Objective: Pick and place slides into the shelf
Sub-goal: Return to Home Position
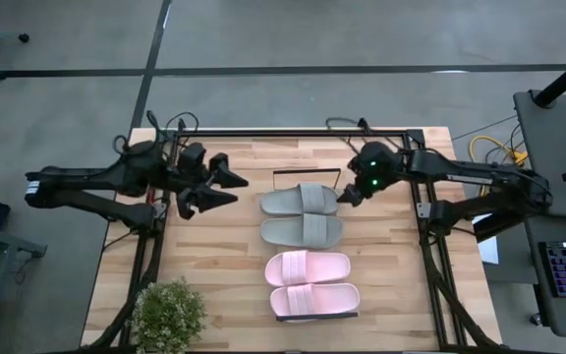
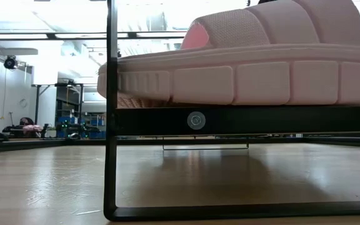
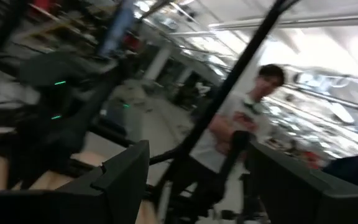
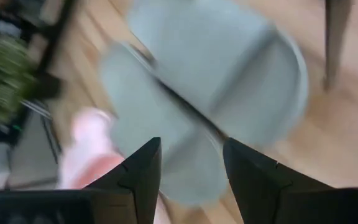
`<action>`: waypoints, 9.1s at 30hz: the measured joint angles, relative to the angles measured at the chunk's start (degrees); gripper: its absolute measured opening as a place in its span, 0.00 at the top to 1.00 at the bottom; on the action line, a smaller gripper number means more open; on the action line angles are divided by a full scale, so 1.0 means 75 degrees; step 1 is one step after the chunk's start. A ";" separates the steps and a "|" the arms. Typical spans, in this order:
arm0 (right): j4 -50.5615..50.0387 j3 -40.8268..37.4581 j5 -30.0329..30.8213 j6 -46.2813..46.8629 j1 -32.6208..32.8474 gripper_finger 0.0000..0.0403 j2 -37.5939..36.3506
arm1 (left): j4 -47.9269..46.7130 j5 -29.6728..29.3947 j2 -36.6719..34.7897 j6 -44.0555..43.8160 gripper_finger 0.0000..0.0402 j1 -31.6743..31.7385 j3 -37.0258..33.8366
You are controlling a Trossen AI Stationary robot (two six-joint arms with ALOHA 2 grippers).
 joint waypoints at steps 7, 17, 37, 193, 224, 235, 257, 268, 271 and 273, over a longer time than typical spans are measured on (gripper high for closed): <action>0.1300 0.0101 0.0358 0.0364 -0.0003 0.60 -0.1251 | -0.0752 -0.0847 -0.0522 0.0363 0.37 0.0000 -0.0021; 0.2073 0.0104 0.1434 0.0621 0.0000 0.73 -0.3212 | -0.1787 -0.2047 -0.1074 0.0362 0.37 0.0000 -0.0146; 0.2806 0.0104 0.2052 -0.0480 0.0003 0.98 -0.4512 | -0.2855 -0.3155 -0.1879 0.0094 0.73 -0.0006 -0.0768; 0.4034 -0.6022 0.1425 -0.1083 0.0003 0.98 -0.8711 | -0.1262 -0.2589 -0.6473 0.4303 1.00 -0.0006 -0.7117; 0.4037 -0.6019 0.1422 -0.1083 0.0003 0.98 -0.8635 | -0.1233 -0.2578 -0.6406 0.4298 1.00 -0.0006 -0.7120; 0.4037 -0.6019 0.1422 -0.1083 0.0003 0.98 -0.8635 | -0.1231 -0.2575 -0.6406 0.4297 1.00 -0.0009 -0.7120; 0.4036 -0.6019 0.1422 -0.1083 0.0002 0.98 -0.8635 | -0.1232 -0.2572 -0.6406 0.4297 1.00 -0.0009 -0.7120; 0.4036 -0.6019 0.1422 -0.1083 0.0001 0.98 -0.8635 | -0.1230 -0.2572 -0.6406 0.4297 1.00 -0.0009 -0.7120; 0.4037 -0.6019 0.1422 -0.1083 0.0003 0.98 -0.8635 | -0.1232 -0.2572 -0.6406 0.4300 1.00 -0.0006 -0.7120; 0.4037 -0.6019 0.1422 -0.1083 0.0003 0.98 -0.8635 | -0.1232 -0.2573 -0.6406 0.4297 1.00 -0.0008 -0.7120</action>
